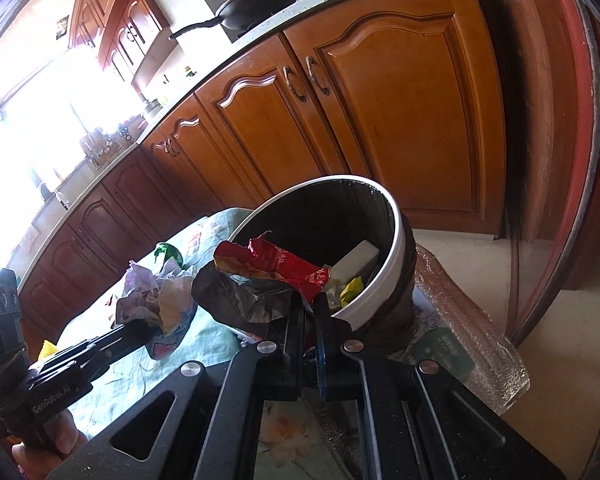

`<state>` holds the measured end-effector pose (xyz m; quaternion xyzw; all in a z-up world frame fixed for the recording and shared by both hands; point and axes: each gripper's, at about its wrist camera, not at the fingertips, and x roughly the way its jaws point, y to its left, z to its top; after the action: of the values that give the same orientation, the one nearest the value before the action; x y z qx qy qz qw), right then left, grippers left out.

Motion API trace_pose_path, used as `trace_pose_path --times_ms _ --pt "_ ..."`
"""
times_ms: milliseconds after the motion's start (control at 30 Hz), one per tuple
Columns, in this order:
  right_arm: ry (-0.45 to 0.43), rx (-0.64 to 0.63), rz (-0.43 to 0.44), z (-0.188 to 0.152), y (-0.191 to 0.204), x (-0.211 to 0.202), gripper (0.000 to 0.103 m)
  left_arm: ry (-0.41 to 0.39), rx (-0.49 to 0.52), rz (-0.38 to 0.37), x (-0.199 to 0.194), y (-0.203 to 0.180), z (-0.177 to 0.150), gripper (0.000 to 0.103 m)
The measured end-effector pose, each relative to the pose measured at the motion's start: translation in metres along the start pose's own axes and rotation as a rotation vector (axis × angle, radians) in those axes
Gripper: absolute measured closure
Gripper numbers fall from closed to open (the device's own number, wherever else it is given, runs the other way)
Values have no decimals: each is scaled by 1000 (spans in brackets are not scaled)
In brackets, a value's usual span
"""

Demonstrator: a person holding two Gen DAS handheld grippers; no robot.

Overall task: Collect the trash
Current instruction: 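Carry the red chip bag and white paper over the bin opening, then open both tools to drop the chip bag and paper into the bin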

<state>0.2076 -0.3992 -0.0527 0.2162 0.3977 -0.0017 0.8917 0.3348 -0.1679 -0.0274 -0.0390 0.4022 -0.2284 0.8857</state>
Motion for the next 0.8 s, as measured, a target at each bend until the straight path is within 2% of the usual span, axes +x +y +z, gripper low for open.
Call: trace_pose_path --times_ms 400,800 --pt "26 -3 -34 25 -14 23 98 18 27 12 41 -9 29 95" --pt "95 -50 -79 40 -14 53 94 75 34 -5 76 -11 42 94"
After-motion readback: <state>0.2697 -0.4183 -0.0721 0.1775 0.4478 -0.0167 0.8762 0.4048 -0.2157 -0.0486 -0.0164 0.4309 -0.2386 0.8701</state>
